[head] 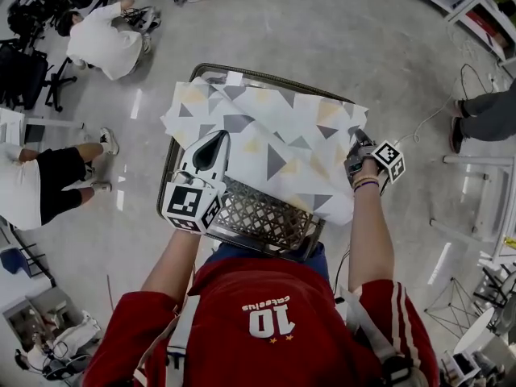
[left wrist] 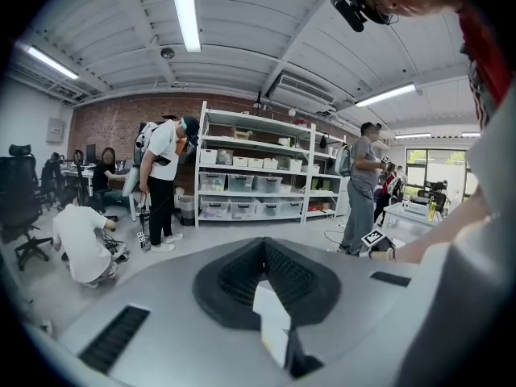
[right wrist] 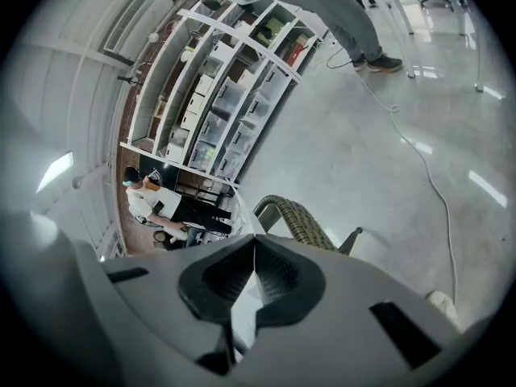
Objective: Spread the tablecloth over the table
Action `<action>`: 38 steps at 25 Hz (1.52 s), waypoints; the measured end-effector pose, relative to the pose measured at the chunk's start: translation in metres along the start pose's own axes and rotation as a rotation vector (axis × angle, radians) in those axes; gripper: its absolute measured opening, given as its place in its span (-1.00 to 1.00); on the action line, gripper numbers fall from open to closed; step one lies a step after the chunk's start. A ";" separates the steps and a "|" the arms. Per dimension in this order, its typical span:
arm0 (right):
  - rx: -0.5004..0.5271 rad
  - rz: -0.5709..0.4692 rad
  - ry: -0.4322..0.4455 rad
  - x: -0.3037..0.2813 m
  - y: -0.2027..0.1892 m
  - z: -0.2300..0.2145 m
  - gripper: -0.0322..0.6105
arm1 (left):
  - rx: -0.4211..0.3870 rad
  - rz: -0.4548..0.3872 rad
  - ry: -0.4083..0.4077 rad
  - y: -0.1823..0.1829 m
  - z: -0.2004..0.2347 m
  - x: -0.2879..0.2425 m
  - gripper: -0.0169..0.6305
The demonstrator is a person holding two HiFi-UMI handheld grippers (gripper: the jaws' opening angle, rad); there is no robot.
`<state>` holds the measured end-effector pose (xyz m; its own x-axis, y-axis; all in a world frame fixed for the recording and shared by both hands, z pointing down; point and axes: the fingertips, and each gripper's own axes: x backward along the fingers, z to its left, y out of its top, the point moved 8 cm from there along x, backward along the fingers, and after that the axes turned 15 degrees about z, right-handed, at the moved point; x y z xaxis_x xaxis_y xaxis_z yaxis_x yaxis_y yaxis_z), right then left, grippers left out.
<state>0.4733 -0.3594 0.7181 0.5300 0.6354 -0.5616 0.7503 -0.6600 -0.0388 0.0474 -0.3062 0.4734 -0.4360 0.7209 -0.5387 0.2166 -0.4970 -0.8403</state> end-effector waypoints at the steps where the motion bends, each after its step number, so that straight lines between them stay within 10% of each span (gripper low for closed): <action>1: 0.007 -0.008 -0.008 0.002 0.003 -0.002 -0.86 | 0.001 0.003 0.001 0.000 0.001 0.001 -0.93; 15: -0.134 -0.203 0.077 -0.004 0.019 -0.003 -0.86 | -0.010 0.010 -0.015 0.016 0.039 -0.015 -0.93; 38: 0.452 -0.214 -0.284 0.039 0.013 0.044 -0.55 | 0.008 -0.031 0.064 0.012 0.036 0.029 -0.93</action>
<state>0.4857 -0.3611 0.6593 0.2109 0.6825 -0.6998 0.5525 -0.6738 -0.4907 0.0061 -0.3086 0.4500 -0.3861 0.7653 -0.5150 0.1963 -0.4774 -0.8565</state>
